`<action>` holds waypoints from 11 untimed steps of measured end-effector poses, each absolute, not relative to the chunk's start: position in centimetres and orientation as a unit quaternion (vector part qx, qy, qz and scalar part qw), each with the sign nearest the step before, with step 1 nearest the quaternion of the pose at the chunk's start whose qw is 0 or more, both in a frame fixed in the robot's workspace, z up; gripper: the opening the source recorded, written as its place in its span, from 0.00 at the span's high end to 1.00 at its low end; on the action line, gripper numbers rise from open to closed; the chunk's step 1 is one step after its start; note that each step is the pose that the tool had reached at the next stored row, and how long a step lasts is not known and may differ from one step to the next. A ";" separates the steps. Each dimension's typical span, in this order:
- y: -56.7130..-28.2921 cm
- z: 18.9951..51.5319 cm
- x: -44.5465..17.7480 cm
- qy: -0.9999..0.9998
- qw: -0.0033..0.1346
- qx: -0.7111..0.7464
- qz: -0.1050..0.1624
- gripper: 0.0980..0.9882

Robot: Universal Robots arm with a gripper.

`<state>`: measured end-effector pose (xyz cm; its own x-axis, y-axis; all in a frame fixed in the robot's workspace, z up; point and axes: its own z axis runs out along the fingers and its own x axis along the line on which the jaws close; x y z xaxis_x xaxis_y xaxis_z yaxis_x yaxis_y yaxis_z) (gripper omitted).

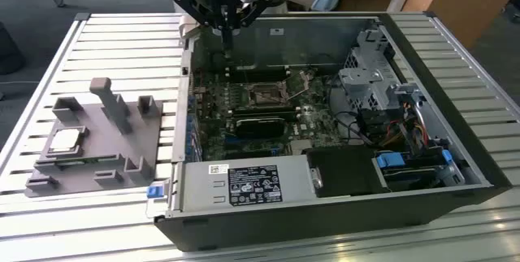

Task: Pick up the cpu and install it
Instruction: 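Reach for the cpu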

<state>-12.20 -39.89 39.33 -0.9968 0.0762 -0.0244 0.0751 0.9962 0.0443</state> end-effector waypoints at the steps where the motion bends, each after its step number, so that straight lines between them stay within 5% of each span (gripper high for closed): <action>1: -39.9 39.3 -12.2 0.999 0.013 0.038 0.022 0.99; 11: -39.9 39.3 -12.3 0.999 0.013 0.038 0.022 0.99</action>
<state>-12.32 -39.89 39.33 -0.9968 0.0762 -0.0244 0.0751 0.9962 0.0443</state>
